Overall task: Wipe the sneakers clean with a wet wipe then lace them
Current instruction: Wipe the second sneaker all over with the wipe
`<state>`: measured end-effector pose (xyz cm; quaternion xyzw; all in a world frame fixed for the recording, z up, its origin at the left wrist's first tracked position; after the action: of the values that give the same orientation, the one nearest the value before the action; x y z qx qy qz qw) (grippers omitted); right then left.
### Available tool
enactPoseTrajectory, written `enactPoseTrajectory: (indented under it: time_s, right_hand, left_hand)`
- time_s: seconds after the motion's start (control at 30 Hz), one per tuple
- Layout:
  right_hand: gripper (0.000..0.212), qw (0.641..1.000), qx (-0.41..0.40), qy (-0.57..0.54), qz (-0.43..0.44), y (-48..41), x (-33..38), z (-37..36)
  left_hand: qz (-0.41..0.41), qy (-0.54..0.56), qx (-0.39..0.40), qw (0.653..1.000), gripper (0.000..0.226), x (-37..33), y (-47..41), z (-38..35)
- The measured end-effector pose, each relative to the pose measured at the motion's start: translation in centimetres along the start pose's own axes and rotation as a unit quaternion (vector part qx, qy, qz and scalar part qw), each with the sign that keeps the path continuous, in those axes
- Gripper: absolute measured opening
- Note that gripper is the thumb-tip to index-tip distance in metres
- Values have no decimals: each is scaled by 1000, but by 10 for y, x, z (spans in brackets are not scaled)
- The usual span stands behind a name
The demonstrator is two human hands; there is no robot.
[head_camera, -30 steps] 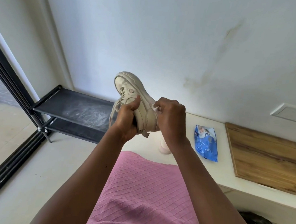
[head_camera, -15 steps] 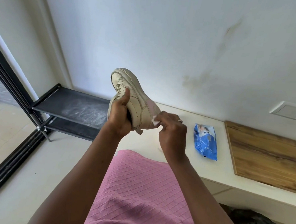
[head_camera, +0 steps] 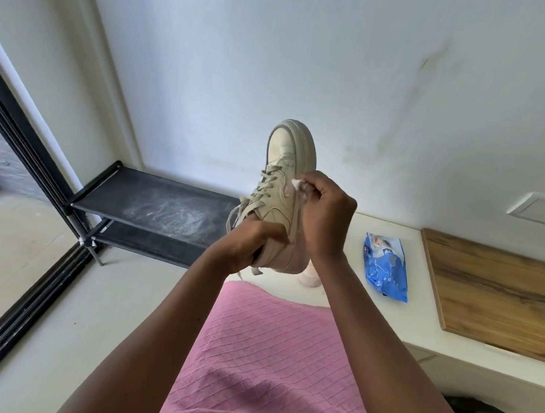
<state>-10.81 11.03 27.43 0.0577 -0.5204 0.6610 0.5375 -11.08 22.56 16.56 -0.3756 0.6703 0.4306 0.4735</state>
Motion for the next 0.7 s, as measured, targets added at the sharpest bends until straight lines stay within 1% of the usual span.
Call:
enactPoseTrajectory:
  time_s: [0.03, 0.1, 0.17, 0.23, 0.3, 0.4, 0.47, 0.53, 0.6, 0.63, 0.7]
  right_hand:
    - [10, 1000, -2, -3, 7, 2, 0, 2]
    - [9, 999, 18, -1, 37, 15, 9, 0]
    - [12, 994, 46, 19, 94, 32, 21, -3]
    - [15, 986, 77, 19, 145, 46, 29, -5]
    - [17, 982, 88, 18, 166, 46, 26, -4]
    - [18, 977, 88, 43, 191, 34, 23, -1]
    - [16, 978, 67, 62, 187, 22, 20, 3]
    - [11, 985, 23, 90, 146, 9, 14, 10]
    - [9, 990, -19, 95, 100, 4, 9, 16]
    - [10, 992, -23, 87, 92, 6, 10, 16]
    - [18, 992, -1, 70, 103, 15, 15, 7]
  left_hand:
    - [-2, -7, 5, 1000, 45, 0, -1, -2]
    - [-19, -9, 11, 1000, 43, -4, -3, -3]
    - [-37, 0, 17, 999, 38, -7, -4, -3]
    - [-42, -9, 30, 999, 38, -7, -4, -5]
    - [-45, -54, 37, 997, 36, -4, -3, -8]
    - [-30, -150, 5, 988, 26, -3, -3, -5]
    - [-10, -186, 2, 983, 20, -5, -1, -7]
    - [9, -208, 13, 978, 15, -5, 0, -12]
    - [16, -223, 24, 974, 25, -2, 0, -17]
    - [11, -224, 29, 974, 31, 0, -1, -19]
    - [-5, -223, 36, 974, 30, 1, -2, -22]
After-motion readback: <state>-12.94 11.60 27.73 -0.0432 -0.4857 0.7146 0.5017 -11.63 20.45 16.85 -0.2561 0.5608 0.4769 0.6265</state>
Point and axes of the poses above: each hand's wrist, its own y-axis away from the middle knuckle, its own z-axis out of the back of the hand, x = y × z, the point moved 10 cm from there along -y, towards the middle knuckle, and after that the axes turned 7 degrees about x, right-handed, at the moved point
